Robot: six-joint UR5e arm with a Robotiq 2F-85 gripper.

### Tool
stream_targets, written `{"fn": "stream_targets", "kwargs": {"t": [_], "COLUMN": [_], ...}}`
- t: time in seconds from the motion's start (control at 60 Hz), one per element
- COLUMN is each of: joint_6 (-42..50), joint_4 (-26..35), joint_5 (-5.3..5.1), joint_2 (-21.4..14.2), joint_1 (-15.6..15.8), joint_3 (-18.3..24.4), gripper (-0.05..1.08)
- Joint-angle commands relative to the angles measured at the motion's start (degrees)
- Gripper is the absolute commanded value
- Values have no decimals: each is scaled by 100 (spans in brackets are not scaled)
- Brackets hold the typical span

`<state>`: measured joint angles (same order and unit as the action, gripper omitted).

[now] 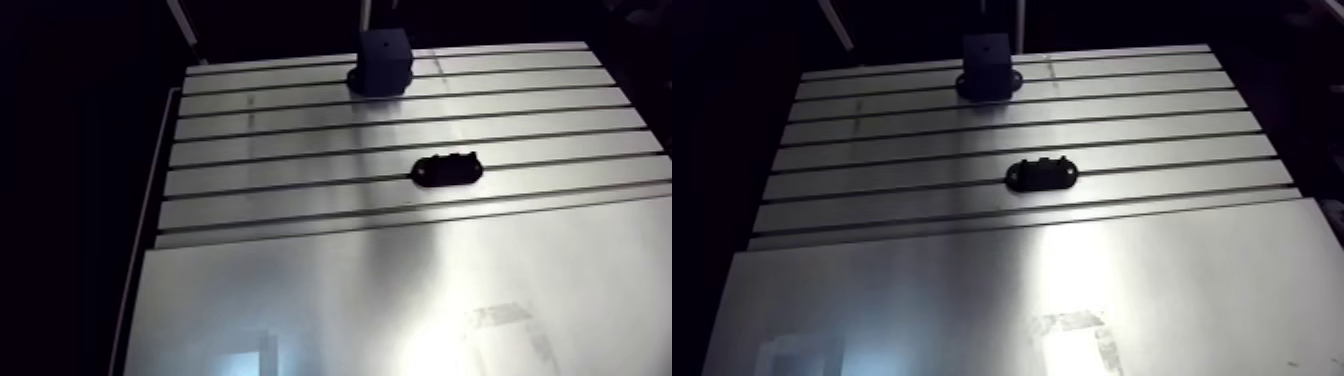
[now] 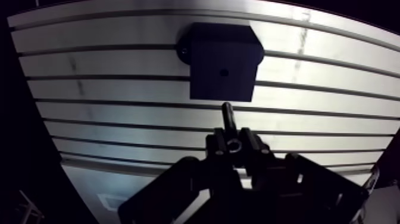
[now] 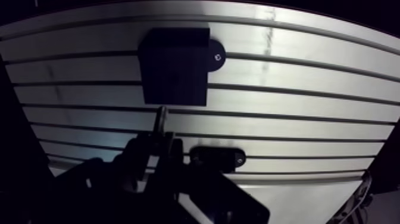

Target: Pick up the M10 bolt and insert it into the hole until fully seated.

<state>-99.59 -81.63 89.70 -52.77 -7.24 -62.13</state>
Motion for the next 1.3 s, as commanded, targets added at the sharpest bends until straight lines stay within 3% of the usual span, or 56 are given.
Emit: {"fn": "stream_targets", "kwargs": {"t": [0.017, 0.15, 0.667, 0.767, 0.9, 1.3], "joint_6": [5, 5, 67, 74, 100, 110], "joint_4": [38, 31, -23, -23, -23, -32], "joint_5": [34, 85, 113, 215, 278, 280], "joint_2": [113, 148, 261, 308, 325, 387], "joint_1": [47, 54, 73, 81, 117, 186], "joint_3": [134, 152, 171, 180, 172, 118], "gripper": [108, 108, 108, 108, 108, 108]}}
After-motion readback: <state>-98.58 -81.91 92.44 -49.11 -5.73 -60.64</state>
